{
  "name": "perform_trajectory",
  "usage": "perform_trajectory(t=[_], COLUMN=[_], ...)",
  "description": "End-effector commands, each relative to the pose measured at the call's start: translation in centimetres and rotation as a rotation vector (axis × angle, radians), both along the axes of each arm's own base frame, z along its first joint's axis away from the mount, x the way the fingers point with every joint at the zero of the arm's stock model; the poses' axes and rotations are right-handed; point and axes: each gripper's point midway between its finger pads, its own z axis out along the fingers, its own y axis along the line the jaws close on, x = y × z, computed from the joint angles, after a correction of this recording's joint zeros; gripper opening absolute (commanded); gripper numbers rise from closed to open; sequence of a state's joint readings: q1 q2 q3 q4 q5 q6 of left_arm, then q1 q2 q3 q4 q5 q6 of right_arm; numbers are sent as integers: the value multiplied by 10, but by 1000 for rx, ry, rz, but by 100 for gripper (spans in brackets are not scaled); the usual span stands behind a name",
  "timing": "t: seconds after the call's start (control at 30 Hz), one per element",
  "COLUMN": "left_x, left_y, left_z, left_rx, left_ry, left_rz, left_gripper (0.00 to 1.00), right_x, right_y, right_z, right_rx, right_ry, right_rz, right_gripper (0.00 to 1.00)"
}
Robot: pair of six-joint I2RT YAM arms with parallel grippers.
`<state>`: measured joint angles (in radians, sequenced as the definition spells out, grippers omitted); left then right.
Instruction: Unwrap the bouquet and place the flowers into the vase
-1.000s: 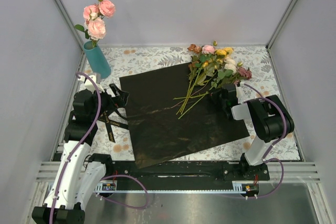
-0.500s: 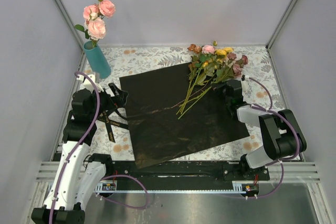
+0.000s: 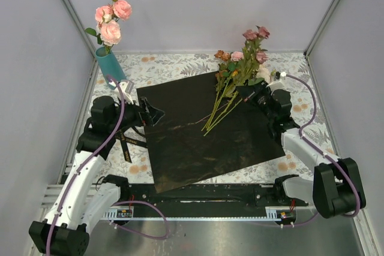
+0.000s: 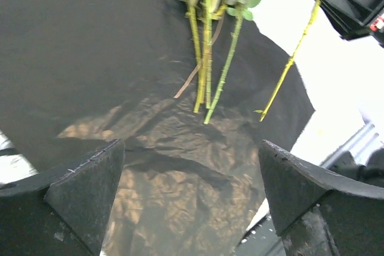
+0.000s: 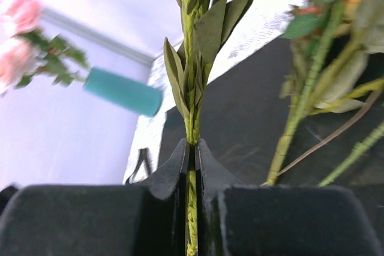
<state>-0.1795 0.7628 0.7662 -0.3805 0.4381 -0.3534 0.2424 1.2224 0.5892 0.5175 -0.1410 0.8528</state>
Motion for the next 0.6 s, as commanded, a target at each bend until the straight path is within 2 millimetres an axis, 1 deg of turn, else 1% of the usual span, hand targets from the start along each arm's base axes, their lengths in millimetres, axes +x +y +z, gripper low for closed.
perform_trajectory(t=[0.0, 0.13, 0.17, 0.23, 0.37, 0.47, 0.57], left_x=[-12, -21, -24, -28, -34, -37, -43], left_y=[-38, -68, -76, -90, -117, -135, -155], left_z=[58, 87, 91, 106, 123, 131, 132], left_rx=[-132, -208, -222, -253, -308, -347, -381], left_ry=[-125, -158, -153, -173, -191, -193, -181], left_rz=[-176, -283, -305, -344, -411, -465, -538], left_gripper=[95, 92, 91, 89, 87, 85, 81], right_x=[-39, -84, -95, -119, -155, -173, -184], right_y=[43, 79, 87, 100, 124, 137, 144], right_z=[57, 78, 82, 92, 104, 106, 109], right_rx=[3, 39, 43, 51, 52, 65, 84], right_ry=[-234, -324, -345, -394, -467, -471, -478], right_rz=[315, 547, 592, 675, 802, 881, 923], right_gripper=[0, 0, 0, 0, 0, 0, 0])
